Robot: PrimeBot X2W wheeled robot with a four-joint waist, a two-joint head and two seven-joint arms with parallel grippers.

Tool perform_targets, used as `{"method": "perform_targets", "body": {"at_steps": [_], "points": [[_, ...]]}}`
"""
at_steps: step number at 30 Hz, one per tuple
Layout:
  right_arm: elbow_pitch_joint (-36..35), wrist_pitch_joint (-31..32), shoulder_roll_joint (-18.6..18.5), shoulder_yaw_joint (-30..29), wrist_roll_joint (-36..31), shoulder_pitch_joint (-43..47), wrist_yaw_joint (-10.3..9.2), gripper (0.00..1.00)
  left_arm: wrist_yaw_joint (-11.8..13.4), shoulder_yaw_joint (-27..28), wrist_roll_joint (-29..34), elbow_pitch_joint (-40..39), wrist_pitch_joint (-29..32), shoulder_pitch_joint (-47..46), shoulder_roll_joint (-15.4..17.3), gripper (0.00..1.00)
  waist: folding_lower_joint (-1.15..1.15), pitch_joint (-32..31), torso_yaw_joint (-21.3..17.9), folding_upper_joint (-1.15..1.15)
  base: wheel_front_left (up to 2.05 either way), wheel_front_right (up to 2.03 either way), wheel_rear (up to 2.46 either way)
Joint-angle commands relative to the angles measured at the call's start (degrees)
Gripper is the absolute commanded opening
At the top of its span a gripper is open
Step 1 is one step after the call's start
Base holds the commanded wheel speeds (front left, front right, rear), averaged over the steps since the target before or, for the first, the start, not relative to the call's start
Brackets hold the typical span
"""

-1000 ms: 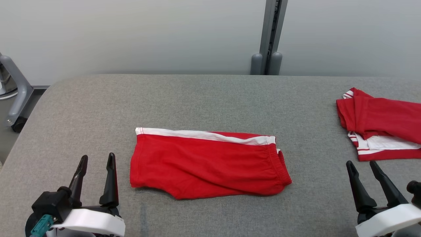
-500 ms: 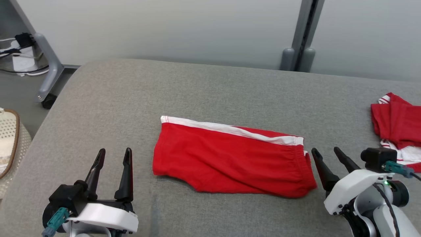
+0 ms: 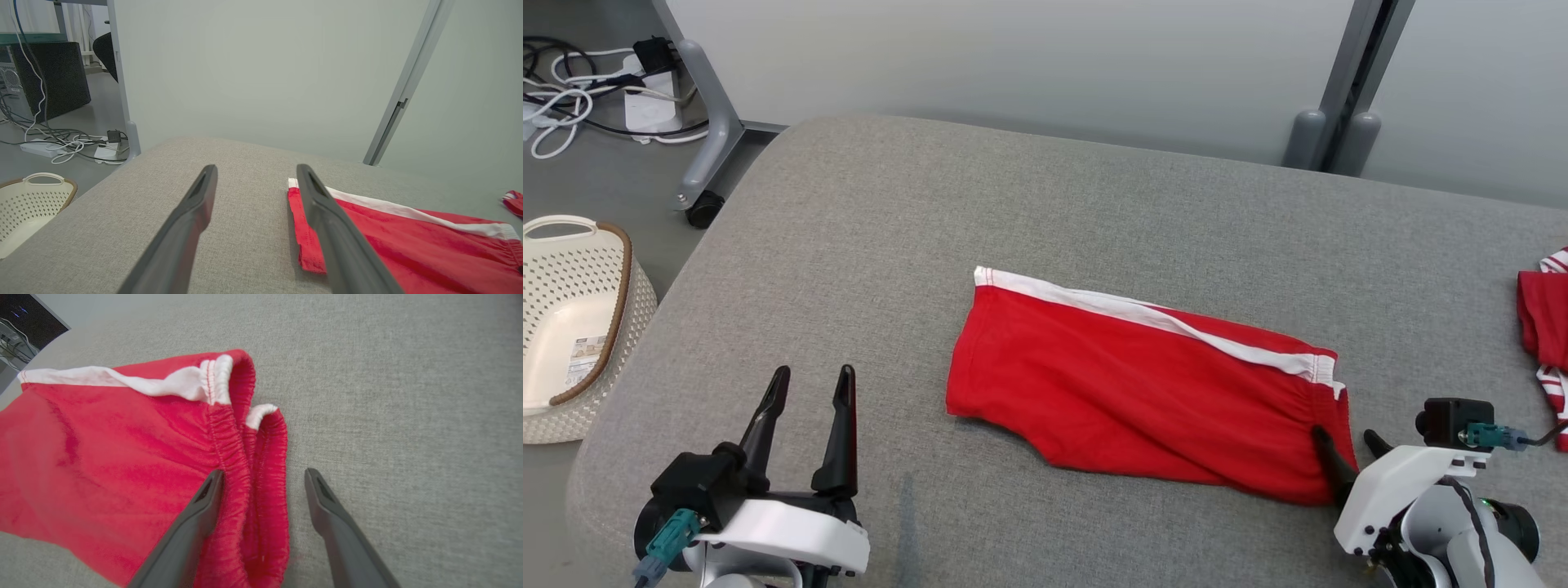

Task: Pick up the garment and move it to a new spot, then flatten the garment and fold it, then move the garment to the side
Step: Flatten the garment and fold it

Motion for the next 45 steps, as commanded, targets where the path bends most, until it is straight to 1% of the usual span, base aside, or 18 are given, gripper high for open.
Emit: {"method": "perform_targets", "body": {"at_steps": [1,4,14,16,17,22,25,29,34,37,39,42,45], "points": [[1.0,0.2,0.1,-0.9,-0.2,-0.8,0.02,1.0,-0.5,0.2,0.5,0.2,-0.1,-1.2,0.2,1.0,0.0,0.2,0.0,0.0,0.0,0.0,0.0],[2.9,0.7,0.6,-1.8,0.8,-1.2,0.02,1.0,-0.9,0.1,0.5,0.6,-0.1,-1.6,0.2,1.0,0.0,0.5,0.0,0.0,0.0,0.0,0.0],[9.8,3.2,2.3,-1.7,7.9,-3.9,0.02,1.0,-1.3,-0.6,0.4,1.4,0.3,-2.7,0.8,1.0,0.0,1.3,0.7,0.0,0.0,0.0,0.0],[10.7,2.8,2.5,-1.5,8.8,-4.8,0.02,0.38,-1.3,-0.7,0.4,1.4,0.4,-2.7,0.9,1.0,0.0,1.2,0.9,0.0,0.0,0.0,0.0],[11.0,2.3,2.6,-1.5,9.3,-5.2,0.02,0.0,-1.2,-0.7,0.4,1.5,0.4,-2.7,0.9,1.0,0.0,1.1,1.0,0.0,0.0,0.0,0.0],[11.2,-0.1,2.5,-1.3,10.9,-6.7,0.02,0.0,-0.7,-0.8,0.2,1.5,0.5,-2.1,0.8,1.0,0.0,0.3,0.8,0.0,0.0,0.0,0.0],[10.3,-0.3,2.3,-1.4,12.2,-6.6,0.02,0.0,-0.4,-0.8,0.2,1.3,0.4,-1.7,0.7,1.0,0.0,-0.1,0.4,0.0,0.0,0.0,0.0],[7.3,1.6,0.1,-1.7,15.1,-5.1,0.02,0.0,0.0,-0.6,0.1,0.8,0.4,-1.2,0.9,1.0,0.0,-0.8,-1.2,0.0,0.0,0.0,0.0],[2.1,6.1,-4.3,-2.4,16.9,-2.5,0.02,0.0,0.1,-0.4,-0.1,0.3,0.3,-0.3,0.9,1.0,0.0,-1.4,-3.8,0.0,0.0,0.0,0.0],[-1.7,9.2,-7.4,-4.2,17.3,-0.9,0.02,0.0,0.1,-0.6,-0.1,0.2,0.2,-0.2,0.7,1.0,0.0,-1.6,-5.0,0.0,0.0,0.0,0.0],[-4.2,11.4,-8.5,-5.7,17.5,0.1,0.02,0.0,0.1,-0.7,-0.1,0.2,0.2,-0.2,0.6,1.0,0.0,-1.7,-5.5,0.0,0.0,0.0,0.0],[-7.5,15.1,-8.0,-8.5,19.4,0.6,0.02,0.0,0.0,-0.9,-0.1,0.3,0.2,-0.3,0.4,1.0,0.0,-1.9,-5.8,0.0,0.0,0.0,0.0],[-9.6,18.1,-5.8,-11.4,20.7,0.6,0.02,0.0,-0.3,-1.2,0.1,0.5,0.1,-0.6,0.1,1.0,0.0,-2.2,-5.6,0.0,0.0,0.0,0.0]]}}
